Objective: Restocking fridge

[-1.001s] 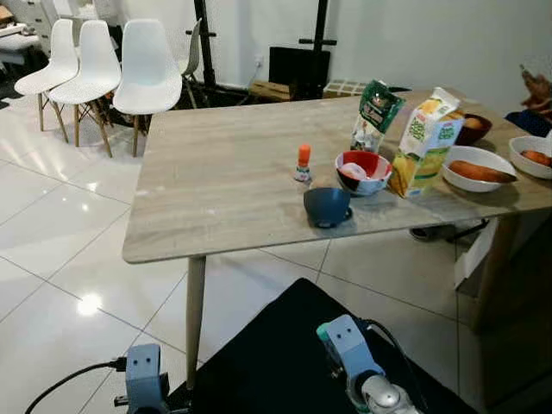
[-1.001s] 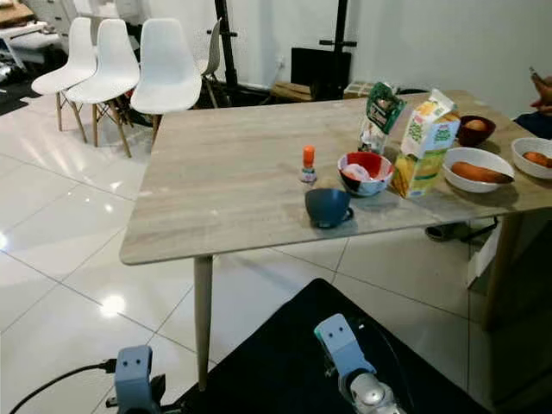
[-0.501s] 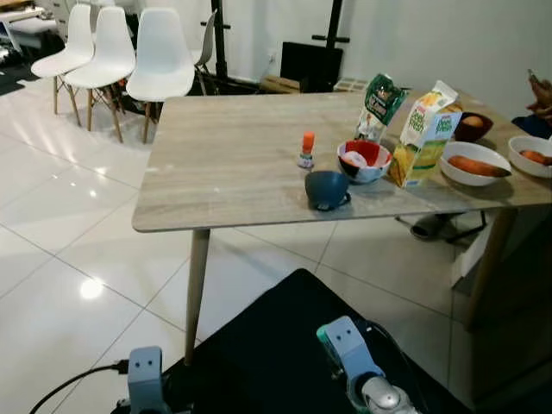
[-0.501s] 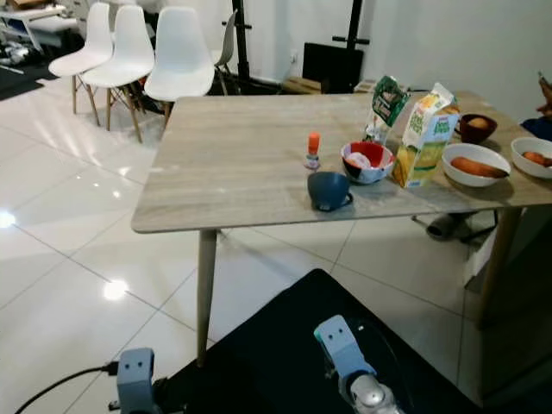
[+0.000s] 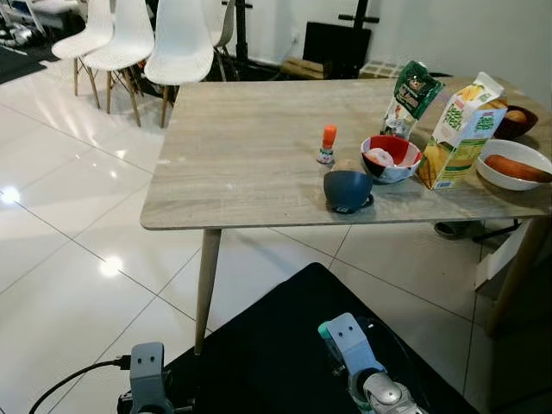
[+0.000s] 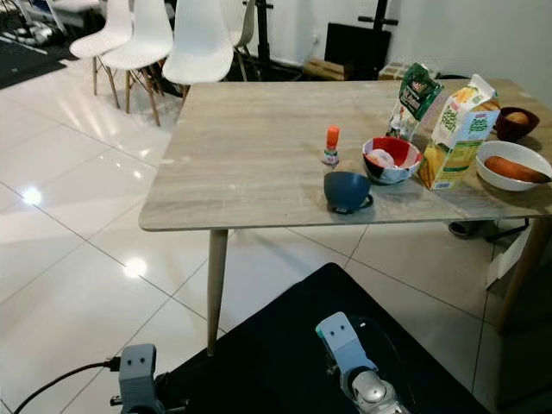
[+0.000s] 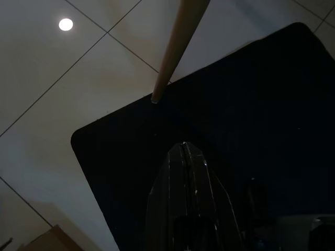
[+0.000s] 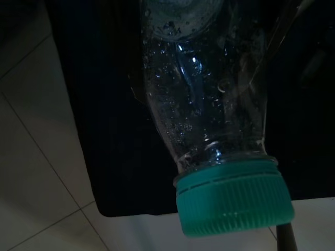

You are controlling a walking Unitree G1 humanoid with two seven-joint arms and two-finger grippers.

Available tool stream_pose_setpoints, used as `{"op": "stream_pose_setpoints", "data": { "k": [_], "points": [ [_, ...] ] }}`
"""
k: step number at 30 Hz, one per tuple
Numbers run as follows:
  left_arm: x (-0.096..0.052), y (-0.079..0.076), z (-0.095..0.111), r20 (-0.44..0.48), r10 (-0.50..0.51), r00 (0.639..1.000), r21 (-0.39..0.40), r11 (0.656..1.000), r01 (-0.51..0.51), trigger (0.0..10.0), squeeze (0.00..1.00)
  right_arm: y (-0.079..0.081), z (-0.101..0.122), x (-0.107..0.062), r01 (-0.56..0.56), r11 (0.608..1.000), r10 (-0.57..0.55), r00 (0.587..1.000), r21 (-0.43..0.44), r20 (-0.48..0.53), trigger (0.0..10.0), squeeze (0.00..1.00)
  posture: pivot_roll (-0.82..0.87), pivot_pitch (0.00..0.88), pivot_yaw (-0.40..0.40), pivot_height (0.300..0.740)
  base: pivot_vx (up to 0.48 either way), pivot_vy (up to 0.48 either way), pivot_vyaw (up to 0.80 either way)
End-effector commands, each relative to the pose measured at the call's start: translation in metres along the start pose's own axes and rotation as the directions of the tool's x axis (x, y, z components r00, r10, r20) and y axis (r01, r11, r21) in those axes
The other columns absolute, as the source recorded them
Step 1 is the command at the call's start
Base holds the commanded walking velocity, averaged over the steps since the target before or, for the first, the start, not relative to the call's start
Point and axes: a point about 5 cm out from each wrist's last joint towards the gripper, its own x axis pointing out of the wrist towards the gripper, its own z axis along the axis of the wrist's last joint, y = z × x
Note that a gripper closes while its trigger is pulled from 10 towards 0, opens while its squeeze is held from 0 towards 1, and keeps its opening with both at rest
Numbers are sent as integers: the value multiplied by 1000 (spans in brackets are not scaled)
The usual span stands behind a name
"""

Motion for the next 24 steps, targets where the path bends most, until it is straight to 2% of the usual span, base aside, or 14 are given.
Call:
{"op": "stream_pose_setpoints", "data": {
  "k": [1,7,10,24],
  "points": [
    [-2,4,-2,-4,9,1000,18,1000,-9,10000,0,0,1,0,0,1000,0,1000,9,0,10000,0,-63,71,4,740,0,0,-800],
    [-1,2,-2,-4,-6,1000,45,999,6,10000,0,1,0,0,2,1000,-2,1000,12,-3,10000,0,-55,74,8,740,0,0,-800],
    [-1,0,0,-2,-32,999,83,996,32,10000,0,3,-2,0,6,1000,-6,1000,20,-8,10000,0,-53,75,14,740,0,0,-800],
    [2,-5,4,0,-70,998,131,989,70,10000,0,0,-8,-3,34,998,-33,999,49,-23,10000,0,-54,75,25,740,0,0,-800]
  ]
}}
